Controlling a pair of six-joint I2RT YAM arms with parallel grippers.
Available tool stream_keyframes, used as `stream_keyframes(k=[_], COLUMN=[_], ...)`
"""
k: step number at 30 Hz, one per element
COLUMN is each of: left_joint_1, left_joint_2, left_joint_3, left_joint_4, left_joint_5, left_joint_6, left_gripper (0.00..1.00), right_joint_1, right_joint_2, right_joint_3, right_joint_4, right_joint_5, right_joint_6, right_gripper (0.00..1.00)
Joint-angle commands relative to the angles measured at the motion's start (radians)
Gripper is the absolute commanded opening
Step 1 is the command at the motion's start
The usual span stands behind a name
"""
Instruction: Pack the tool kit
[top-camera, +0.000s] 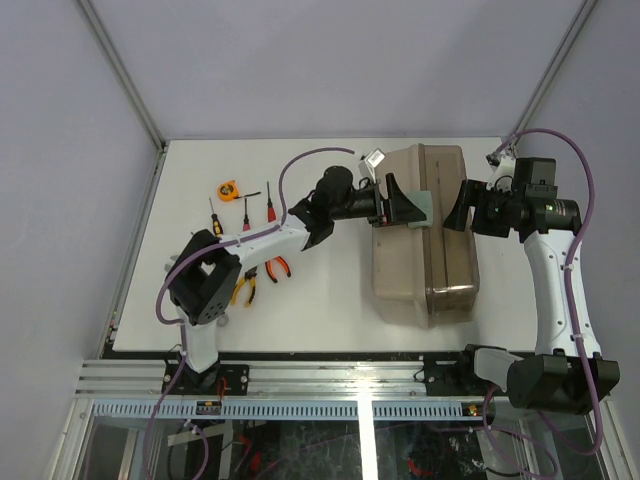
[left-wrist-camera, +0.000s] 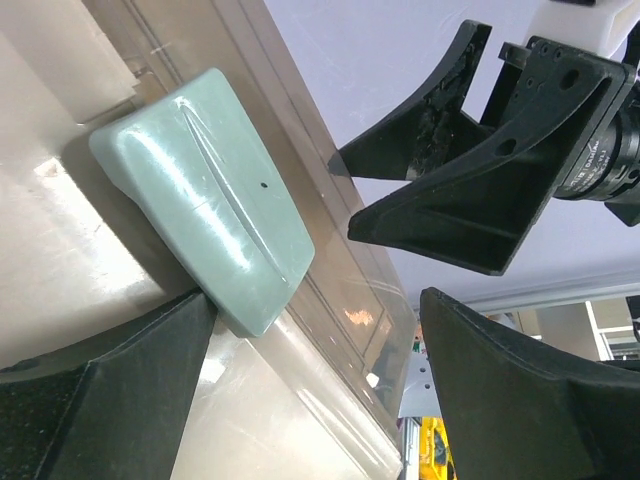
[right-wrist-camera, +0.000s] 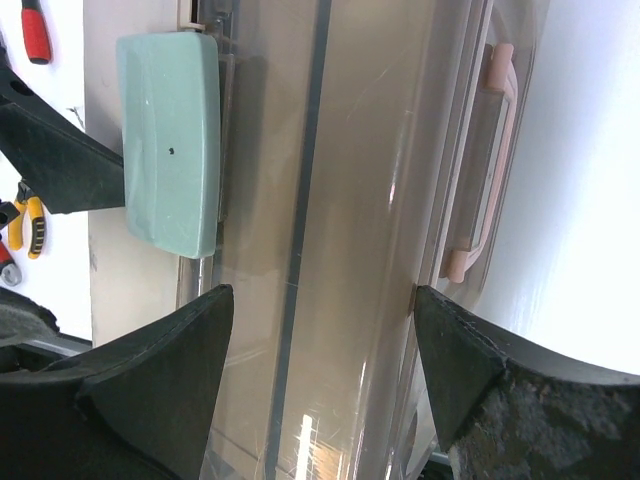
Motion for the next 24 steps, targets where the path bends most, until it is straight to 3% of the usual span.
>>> stream_keyframes(k=[1,13,24], left_joint_1=[0.015,0.046,0.139], left_joint_2=[0.134,0.133,0.093], left_joint_3=[-0.119,-0.12,-0.133], left_joint_4=[-0.413,-0.477,-0.554], left_joint_5=[-0.034,-0.084,-0.169], left_joint_6=[0.016,0.043,0.138], left_gripper=[0.86,0.85,0.85], right_joint_1=[0.037,0.037,0.037], right_joint_2=[0.008,0.035,0.052], right_joint_3=[0.002,0.006,0.05], right_joint_4=[-0.079,-0.047,-0.029], right_joint_5=[-0.225,-0.257,-0.238], right_joint_6=[0.079,0.093,0.086], right_gripper=[0.78,0.78,0.77])
